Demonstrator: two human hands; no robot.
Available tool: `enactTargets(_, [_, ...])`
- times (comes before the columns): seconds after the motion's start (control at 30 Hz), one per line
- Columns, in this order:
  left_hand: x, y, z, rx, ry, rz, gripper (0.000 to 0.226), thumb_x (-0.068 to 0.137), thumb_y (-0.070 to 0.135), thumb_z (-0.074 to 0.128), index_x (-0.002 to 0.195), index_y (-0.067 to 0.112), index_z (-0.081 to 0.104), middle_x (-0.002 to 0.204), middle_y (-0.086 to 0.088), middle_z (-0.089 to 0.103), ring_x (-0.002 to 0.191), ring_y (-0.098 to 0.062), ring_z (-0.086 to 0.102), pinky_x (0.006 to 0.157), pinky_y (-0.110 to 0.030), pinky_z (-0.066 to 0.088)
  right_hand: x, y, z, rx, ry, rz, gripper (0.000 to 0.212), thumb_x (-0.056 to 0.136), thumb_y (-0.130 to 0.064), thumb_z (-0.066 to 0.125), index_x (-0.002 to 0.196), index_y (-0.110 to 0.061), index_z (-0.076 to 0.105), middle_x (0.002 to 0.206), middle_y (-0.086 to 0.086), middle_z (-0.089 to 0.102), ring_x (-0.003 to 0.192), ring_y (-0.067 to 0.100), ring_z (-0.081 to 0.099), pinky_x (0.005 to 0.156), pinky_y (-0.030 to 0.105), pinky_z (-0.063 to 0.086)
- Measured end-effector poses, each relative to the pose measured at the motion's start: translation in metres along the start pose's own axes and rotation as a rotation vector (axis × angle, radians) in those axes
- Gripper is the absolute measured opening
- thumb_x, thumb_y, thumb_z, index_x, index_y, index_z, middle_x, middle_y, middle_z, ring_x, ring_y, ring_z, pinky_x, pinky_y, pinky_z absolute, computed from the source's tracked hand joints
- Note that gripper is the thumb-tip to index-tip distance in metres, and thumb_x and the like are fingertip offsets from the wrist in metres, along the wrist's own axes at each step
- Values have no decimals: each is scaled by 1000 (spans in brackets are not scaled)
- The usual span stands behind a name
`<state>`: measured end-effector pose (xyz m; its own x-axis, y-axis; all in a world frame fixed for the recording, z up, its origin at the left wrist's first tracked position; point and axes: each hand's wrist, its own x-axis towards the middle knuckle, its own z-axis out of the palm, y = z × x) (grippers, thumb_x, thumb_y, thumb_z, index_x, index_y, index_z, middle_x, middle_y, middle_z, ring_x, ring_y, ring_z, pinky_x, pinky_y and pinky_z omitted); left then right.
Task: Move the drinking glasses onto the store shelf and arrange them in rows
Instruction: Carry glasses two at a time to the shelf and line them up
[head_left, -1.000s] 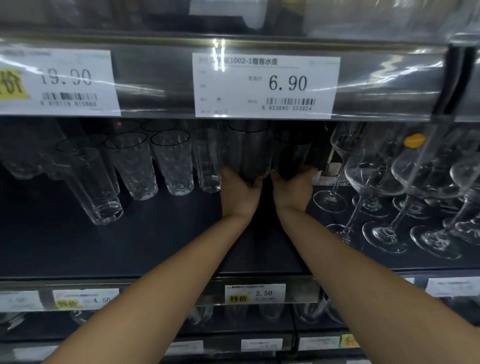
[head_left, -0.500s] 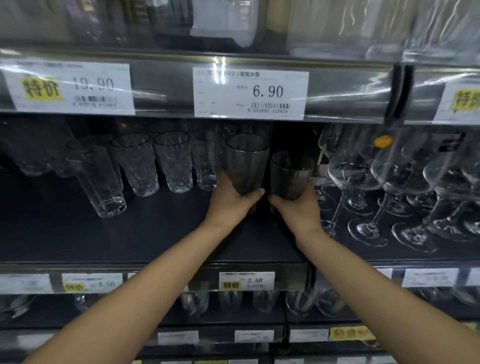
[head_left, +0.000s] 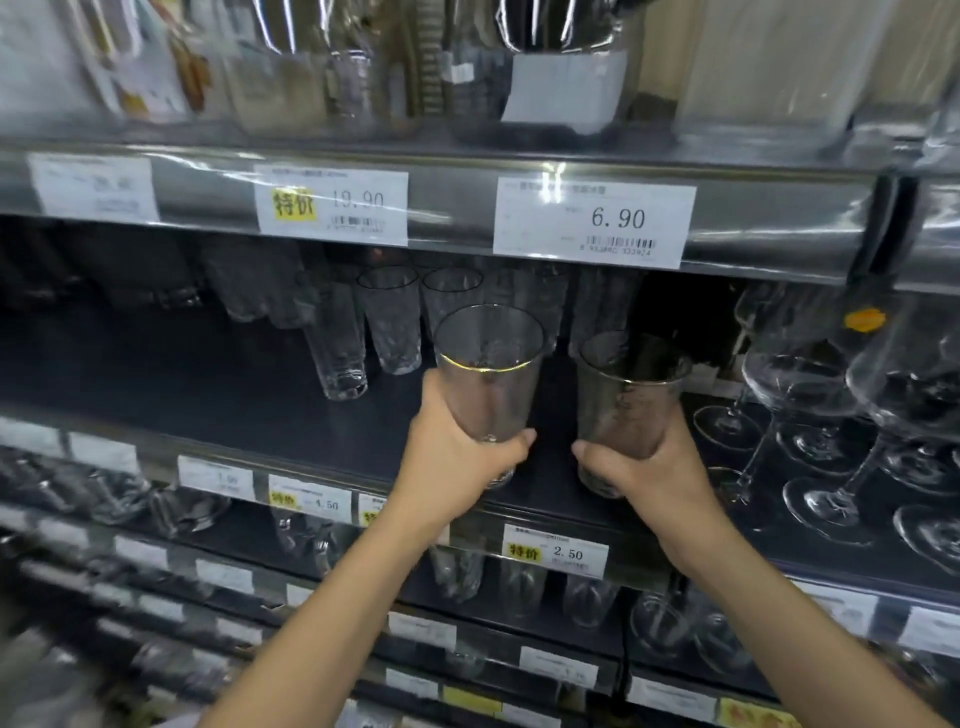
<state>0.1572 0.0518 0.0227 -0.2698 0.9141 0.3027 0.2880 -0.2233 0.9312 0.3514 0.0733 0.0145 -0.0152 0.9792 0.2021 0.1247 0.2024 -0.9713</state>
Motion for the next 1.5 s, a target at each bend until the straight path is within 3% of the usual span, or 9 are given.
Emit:
enactTargets(0.13, [-35,9,-46,-3,99,4,80,58,28,91,126,25,47,114,10,68,109,-4,64,92,-27,51,-19,-11,29,51,-146,-72,56,73,3,80,118,-14,52,96,0,69,83,2,67,65,14,52])
enactTargets(0.27, [-75,8,-93,22,216,-26,74,58,27,88,121,23,50,108,10,68,101,-2,66,81,-16,52,-41,-18,75,123,-263,-114,64,68,7,83,113,-26,52,96,-15,71,88,-2,68,69,10,51])
enactTargets(0.43, [-113,11,-154,67,417,-53,68,61,11,92,111,32,50,98,34,65,93,13,63,72,-2,45,-66,-29,137,243,-413,-123,69,56,-23,82,119,-25,54,103,-18,72,92,-1,69,71,9,50])
enactTargets(0.57, [-133,11,-211,117,567,-65,66,64,17,92,111,38,51,99,38,64,95,16,61,75,-2,44,-82,-47,194,288,-541,-96,75,44,-47,78,113,-30,54,102,-22,71,91,-3,68,69,6,49])
enactTargets(0.67, [-143,7,-257,132,647,-62,68,60,22,94,112,34,52,97,40,63,95,17,60,74,2,42,-94,-57,240,280,-618,-124,73,44,-47,80,110,-31,54,101,-23,71,90,-3,68,69,6,49])
enactTargets(0.8, [-146,-12,-322,146,698,-95,71,55,41,91,115,36,54,103,28,67,98,8,64,81,-11,48,-110,-72,307,273,-696,-165,70,45,-45,79,109,-28,54,97,-23,70,87,-3,68,68,6,49])
enactTargets(1.3, [-69,-85,-550,126,572,-94,80,54,51,85,125,34,51,116,14,68,109,-5,65,97,-35,51,-113,-91,531,248,-552,-89,74,49,-50,79,116,-38,51,104,-23,69,93,-4,67,67,5,51])
enactTargets(1.37, [-51,-94,-567,120,544,-99,74,58,43,88,122,38,51,115,15,67,109,-3,64,92,-24,51,-105,-94,550,223,-530,-84,74,53,-44,91,115,-39,50,102,-26,68,90,-7,67,64,8,52])
enactTargets(1.5, [-11,-116,-597,106,511,-108,63,66,20,90,110,40,50,104,21,66,95,13,62,73,-1,45,-81,-94,592,206,-462,-61,58,60,-31,77,111,-39,50,94,-29,69,84,-10,66,62,10,50])
